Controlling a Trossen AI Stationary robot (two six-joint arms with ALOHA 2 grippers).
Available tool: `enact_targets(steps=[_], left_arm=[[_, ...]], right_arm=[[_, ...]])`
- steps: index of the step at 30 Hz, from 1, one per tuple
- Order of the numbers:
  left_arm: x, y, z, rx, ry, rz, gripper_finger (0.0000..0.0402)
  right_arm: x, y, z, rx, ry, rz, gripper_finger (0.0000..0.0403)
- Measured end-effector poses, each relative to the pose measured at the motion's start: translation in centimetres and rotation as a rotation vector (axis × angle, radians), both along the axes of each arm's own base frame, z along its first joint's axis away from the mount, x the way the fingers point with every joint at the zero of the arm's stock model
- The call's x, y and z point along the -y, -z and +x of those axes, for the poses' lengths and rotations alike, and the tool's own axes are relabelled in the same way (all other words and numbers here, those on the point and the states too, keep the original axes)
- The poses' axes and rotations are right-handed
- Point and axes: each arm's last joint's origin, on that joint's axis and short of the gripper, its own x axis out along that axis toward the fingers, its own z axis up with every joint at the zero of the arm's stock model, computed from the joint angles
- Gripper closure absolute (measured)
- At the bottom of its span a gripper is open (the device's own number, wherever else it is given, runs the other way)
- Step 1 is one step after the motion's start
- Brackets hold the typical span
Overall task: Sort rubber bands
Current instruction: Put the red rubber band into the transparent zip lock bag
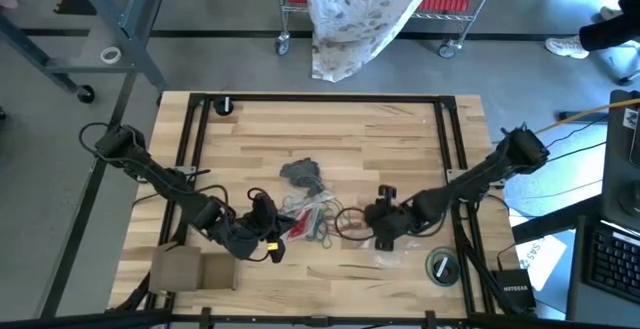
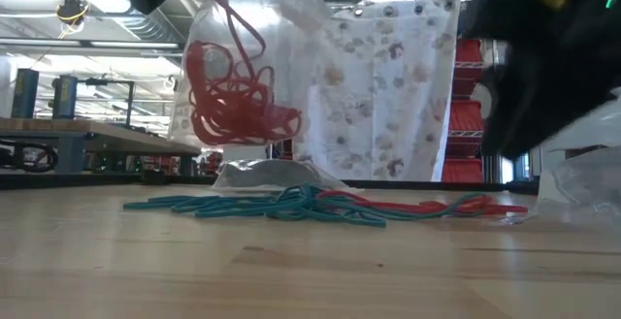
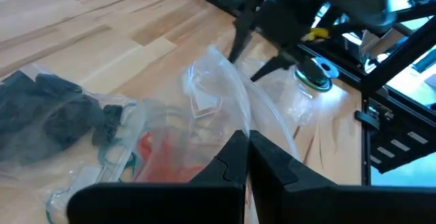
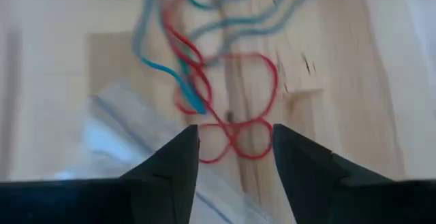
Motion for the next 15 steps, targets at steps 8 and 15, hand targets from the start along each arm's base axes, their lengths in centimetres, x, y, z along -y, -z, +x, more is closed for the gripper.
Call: enact_targets(steps=[8, 15], left_arm=[[0.0, 0.0, 0.0, -0.007, 0.008, 0.015, 0.0401], [0.0, 0.0, 0.0, -0.012, 0.018, 0.039, 0.0401]], right_arm=[[1.0, 3.1, 1.1, 0.014, 0.048, 0.046, 0.025], [0.9, 5.2, 1.2, -0.063, 0.056, 0.022, 0.029]])
